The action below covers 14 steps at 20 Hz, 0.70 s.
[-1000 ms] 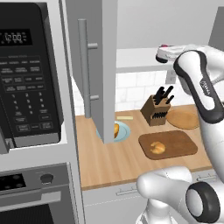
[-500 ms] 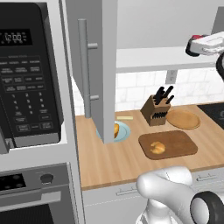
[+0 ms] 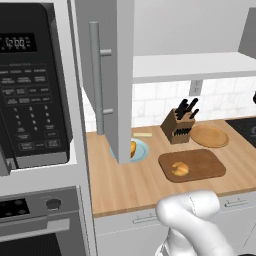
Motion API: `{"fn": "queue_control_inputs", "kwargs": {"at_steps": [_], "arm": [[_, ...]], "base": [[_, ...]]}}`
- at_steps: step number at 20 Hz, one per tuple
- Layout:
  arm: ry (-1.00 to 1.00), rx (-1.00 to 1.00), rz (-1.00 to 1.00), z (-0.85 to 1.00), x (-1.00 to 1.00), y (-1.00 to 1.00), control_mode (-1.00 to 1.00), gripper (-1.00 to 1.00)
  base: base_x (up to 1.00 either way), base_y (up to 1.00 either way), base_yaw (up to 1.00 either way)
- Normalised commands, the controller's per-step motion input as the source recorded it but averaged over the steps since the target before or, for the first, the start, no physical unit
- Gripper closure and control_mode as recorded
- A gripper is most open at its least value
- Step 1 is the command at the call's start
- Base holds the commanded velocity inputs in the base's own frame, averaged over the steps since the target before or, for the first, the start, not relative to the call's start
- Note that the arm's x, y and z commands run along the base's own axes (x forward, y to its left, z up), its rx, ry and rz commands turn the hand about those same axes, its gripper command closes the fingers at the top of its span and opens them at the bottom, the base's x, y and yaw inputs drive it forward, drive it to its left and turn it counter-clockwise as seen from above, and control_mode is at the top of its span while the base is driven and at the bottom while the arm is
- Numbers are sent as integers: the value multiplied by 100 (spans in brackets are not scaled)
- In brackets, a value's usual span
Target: From the different types of pastries on the counter, select a croissant and place it on the cutting board. Then retrieve a jar of jam from the cabinet and place it alongside the croissant on the cutting board.
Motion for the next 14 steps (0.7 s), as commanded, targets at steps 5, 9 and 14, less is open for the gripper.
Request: {"fn": "queue_control_inputs", "kwargs": {"at_steps": [5, 9, 14], "arm": [[-32, -8, -4, -100, -100, 1, -100, 100], [-14, -10, -18, -100, -87, 3, -100, 100], [8, -20, -3, -97, 35, 21, -100, 100]], "base": [[0, 0, 0], [0, 0, 0], [0, 0, 0]]}}
